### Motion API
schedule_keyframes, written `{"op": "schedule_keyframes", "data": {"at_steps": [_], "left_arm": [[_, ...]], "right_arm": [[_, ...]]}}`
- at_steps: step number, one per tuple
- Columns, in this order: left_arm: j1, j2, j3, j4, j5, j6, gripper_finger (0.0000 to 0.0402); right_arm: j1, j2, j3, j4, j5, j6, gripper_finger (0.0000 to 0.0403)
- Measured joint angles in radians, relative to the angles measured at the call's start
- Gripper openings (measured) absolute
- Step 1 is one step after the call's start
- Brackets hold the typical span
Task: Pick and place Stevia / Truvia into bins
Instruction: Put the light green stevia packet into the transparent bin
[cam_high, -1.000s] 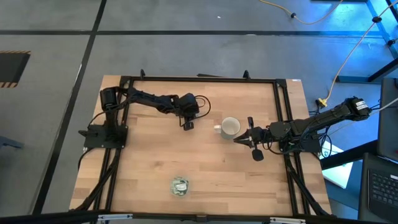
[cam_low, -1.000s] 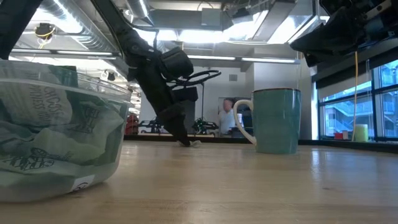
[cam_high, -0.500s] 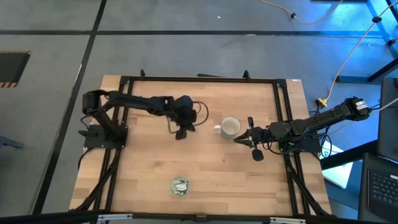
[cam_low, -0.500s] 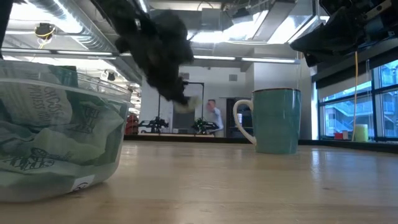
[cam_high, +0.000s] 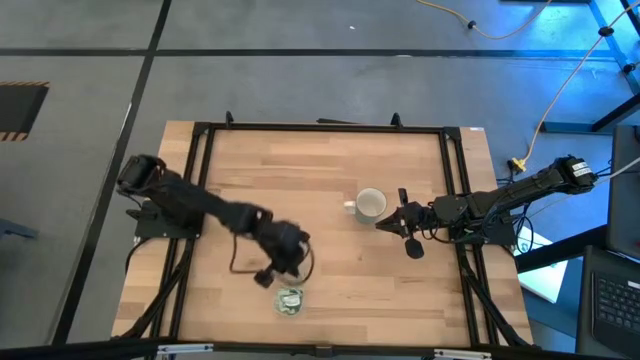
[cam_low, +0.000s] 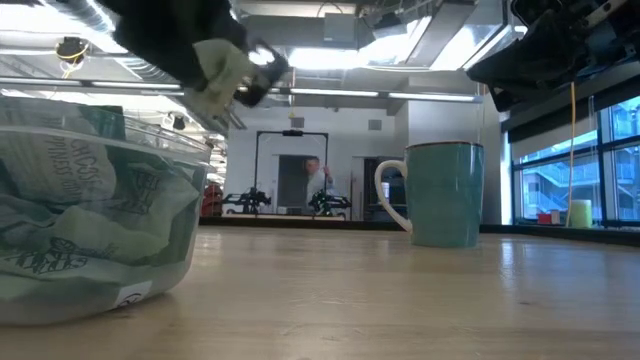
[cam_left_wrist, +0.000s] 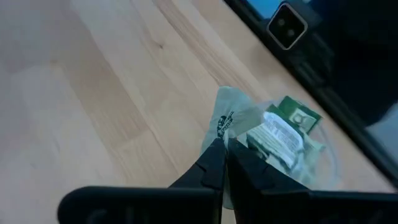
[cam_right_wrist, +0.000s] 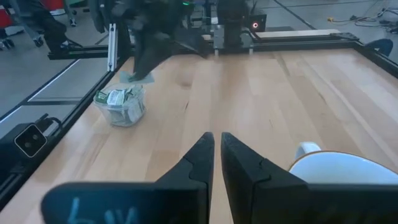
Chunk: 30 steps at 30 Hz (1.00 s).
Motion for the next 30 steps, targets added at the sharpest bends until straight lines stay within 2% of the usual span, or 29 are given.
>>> {"op": "schedule_keyframes", "data": {"at_steps": [5,9,18,30], "left_arm": [[-0.16,-0.001,0.0,0.008,-0.231,0.0,0.0008],[-0.238,0.009,0.001,0.006,-0.32,-0.052,0.0008],[-0.289,0.025,0.001,0.02,-0.367,-0.141,0.0008],[-0.289,0.077,0.001,0.032,-0.339,-0.196,0.001]], "right_arm": [[0.0,0.0,0.0,0.002,0.0,0.009,0.0035],[0.0,0.0,0.0,0.003,0.0,0.033,0.0035],[0.0,0.0,0.0,0.003,0.0,0.053,0.0035],[0.0,0.0,0.0,0.003,0.0,0.053,0.0035]]}}
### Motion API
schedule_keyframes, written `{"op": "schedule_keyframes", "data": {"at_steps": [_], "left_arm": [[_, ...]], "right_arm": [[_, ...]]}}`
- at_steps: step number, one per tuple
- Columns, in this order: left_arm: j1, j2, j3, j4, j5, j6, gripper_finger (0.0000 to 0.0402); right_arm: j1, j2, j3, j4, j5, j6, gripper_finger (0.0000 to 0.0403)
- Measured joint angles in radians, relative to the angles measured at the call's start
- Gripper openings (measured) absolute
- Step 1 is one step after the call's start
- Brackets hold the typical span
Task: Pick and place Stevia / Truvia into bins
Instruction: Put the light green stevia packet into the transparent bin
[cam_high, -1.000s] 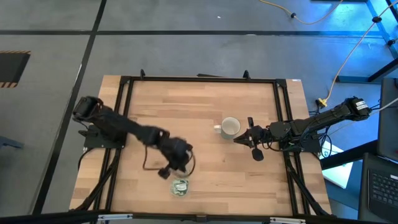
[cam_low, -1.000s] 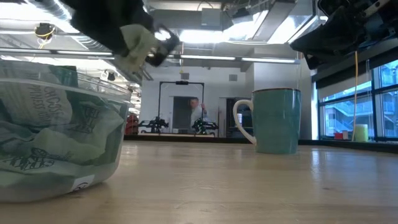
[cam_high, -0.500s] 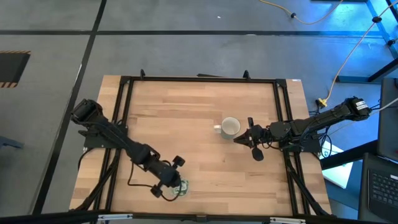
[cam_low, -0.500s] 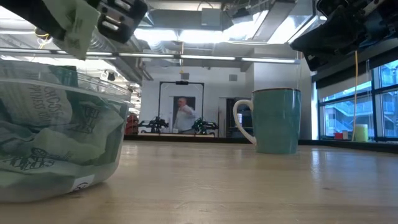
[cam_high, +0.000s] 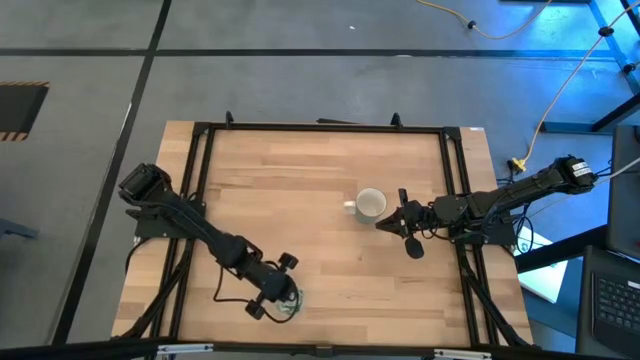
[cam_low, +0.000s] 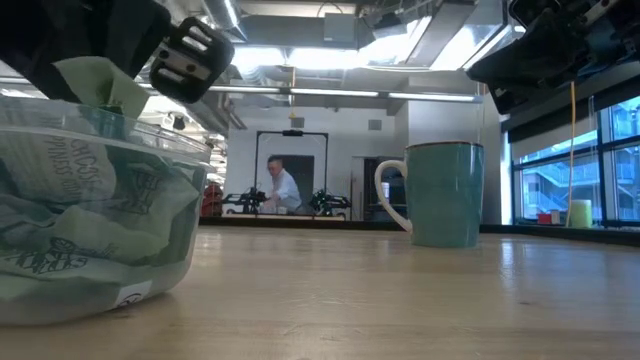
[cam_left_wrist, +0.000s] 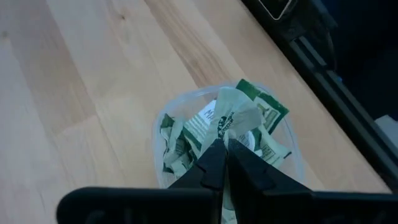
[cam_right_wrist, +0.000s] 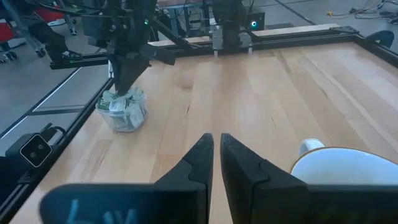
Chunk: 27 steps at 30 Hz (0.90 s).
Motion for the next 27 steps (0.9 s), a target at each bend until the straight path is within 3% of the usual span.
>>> {"op": "schedule_keyframes", "data": {"at_steps": [14,20,27], "left_arm": [[0.0,-0.007,0.024,-0.005,0.09,-0.07,0.0072],[0.0,-0.008,0.056,-0.003,0.091,-0.068,0.0072],[0.002,-0.008,0.056,-0.029,0.0,-0.066,0.006]], "right_arm": [[0.0,0.0,0.0,0.0,0.0,0.0,0.0035],[0.0,0.0,0.0,0.0,0.0,0.0,0.0035],[0.0,0.0,0.0,-0.001,0.0,0.0,0.0035]]}}
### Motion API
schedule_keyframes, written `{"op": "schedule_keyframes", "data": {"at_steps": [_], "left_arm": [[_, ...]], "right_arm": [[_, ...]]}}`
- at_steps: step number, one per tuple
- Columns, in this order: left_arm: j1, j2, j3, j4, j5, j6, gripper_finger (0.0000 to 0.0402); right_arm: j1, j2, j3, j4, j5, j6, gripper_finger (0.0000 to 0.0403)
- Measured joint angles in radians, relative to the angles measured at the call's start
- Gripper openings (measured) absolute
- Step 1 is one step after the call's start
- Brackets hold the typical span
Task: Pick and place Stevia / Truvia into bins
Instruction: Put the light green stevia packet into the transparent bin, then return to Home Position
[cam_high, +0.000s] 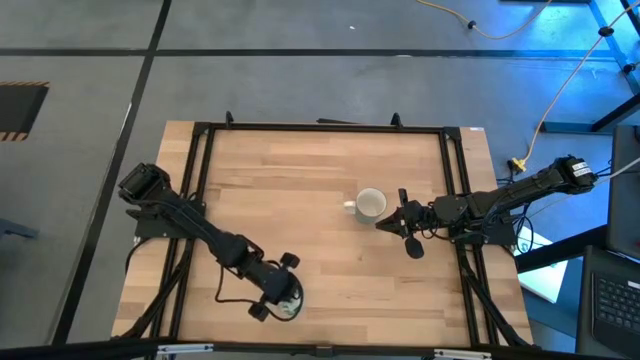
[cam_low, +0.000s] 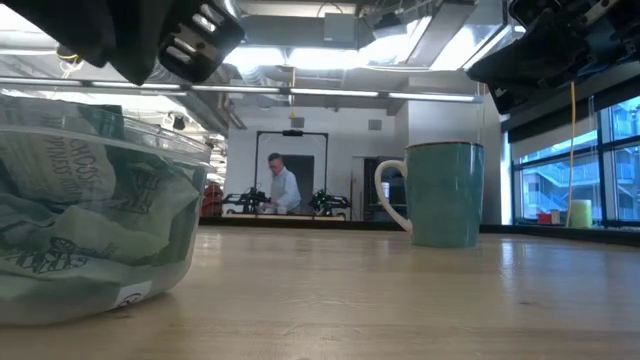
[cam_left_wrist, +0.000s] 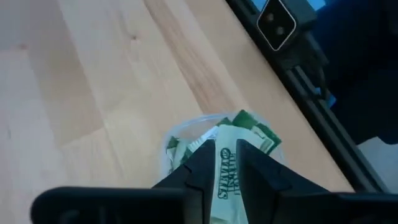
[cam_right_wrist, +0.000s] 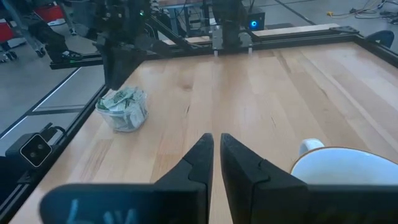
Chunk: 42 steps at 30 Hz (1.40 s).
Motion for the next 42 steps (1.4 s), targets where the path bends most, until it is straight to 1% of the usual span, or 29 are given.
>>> {"op": "schedule_keyframes", "data": {"at_steps": [4,9,12,17,22,26,29,32,35,37,40,42], "left_arm": [[0.0,0.017,0.0,-0.007,0.0,0.003,0.0049],[0.0,0.085,0.0,-0.011,0.047,0.008,0.0038],[0.001,0.117,0.0,-0.011,0.051,0.006,0.0036],[0.006,0.109,-0.001,-0.028,0.052,0.003,0.0036],[0.022,0.014,-0.002,-0.065,0.051,-0.016,0.0035],[0.037,-0.083,-0.002,-0.072,0.042,0.019,0.0035],[0.058,-0.161,0.0,-0.151,-0.004,0.056,0.0035],[0.098,-0.235,-0.013,-0.186,-0.045,0.086,0.0035],[0.149,-0.323,-0.075,-0.12,-0.03,0.161,0.0035],[0.199,-0.39,-0.135,-0.077,-0.032,0.179,0.0035],[0.291,-0.491,-0.238,-0.014,-0.075,0.208,0.0035],[0.357,-0.566,-0.313,0.037,-0.077,0.225,0.0035]], "right_arm": [[0.0,0.0,0.0,-0.001,0.0,0.0,0.0035],[0.0,0.0,0.0,-0.002,0.0,0.002,0.0035],[0.0,0.0,0.0,-0.002,0.0,0.002,0.0035],[0.0,0.0,0.0,-0.003,0.0,0.002,0.0035],[0.0,0.0,0.0,-0.002,0.0,0.003,0.0035],[0.0,0.0,0.0,-0.001,0.0,0.005,0.0035],[0.0,-0.013,0.0,0.001,0.029,0.071,0.0035],[-0.001,-0.055,0.0,-0.009,0.054,0.065,0.0035],[0.0,-0.129,0.0,-0.059,0.053,0.026,0.0035],[0.0,-0.185,0.0,-0.094,0.069,0.005,0.0035],[-0.019,-0.267,0.0,-0.138,0.115,-0.027,0.0035],[-0.056,-0.325,0.001,-0.183,0.12,-0.046,0.0035]]}}
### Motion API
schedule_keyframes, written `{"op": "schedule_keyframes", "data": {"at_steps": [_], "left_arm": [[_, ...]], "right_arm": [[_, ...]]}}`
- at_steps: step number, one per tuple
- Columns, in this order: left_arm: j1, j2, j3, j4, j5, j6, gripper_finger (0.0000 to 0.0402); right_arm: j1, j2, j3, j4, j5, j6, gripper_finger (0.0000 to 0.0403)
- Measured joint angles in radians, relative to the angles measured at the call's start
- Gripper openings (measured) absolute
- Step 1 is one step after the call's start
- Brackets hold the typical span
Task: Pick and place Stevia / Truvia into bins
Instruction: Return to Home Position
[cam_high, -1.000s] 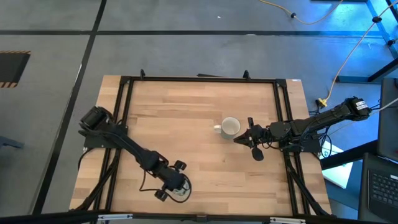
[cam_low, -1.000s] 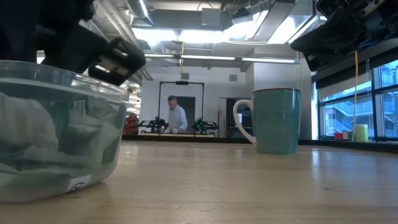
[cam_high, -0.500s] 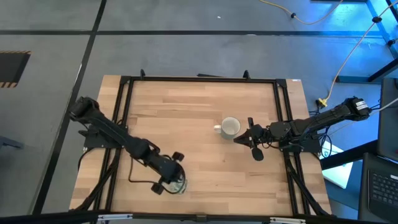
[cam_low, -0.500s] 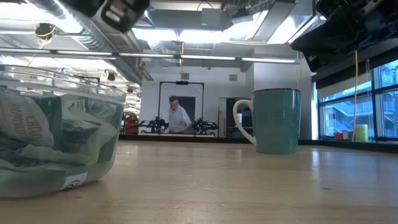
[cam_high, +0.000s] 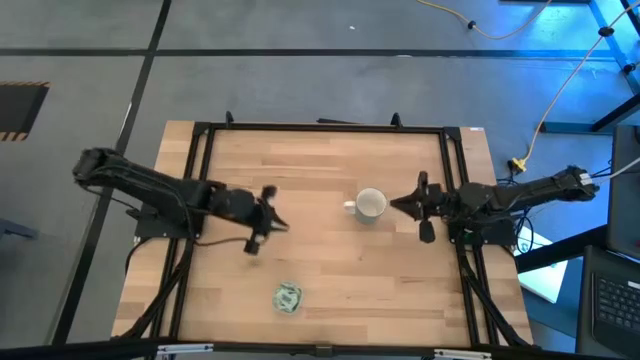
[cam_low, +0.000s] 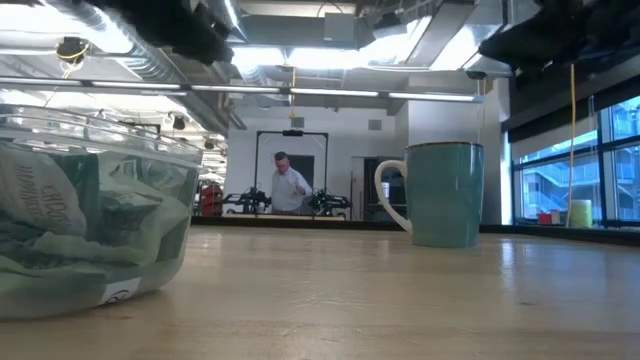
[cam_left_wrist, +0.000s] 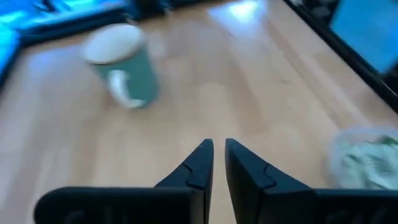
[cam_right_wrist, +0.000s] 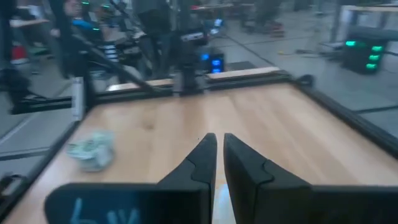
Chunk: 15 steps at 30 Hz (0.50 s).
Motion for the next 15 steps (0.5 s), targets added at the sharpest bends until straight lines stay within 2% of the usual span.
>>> {"op": "schedule_keyframes", "data": {"at_steps": [7,15], "left_arm": [[0.238,-0.276,-0.218,0.128,0.061,0.011,0.0035],[0.453,-0.499,-0.368,0.239,0.125,0.011,0.0035]], "right_arm": [[-0.155,-0.232,0.0,-0.242,0.001,-0.003,0.0035],[-0.226,-0.464,0.0,-0.406,0.0,0.014,0.0035]]}}
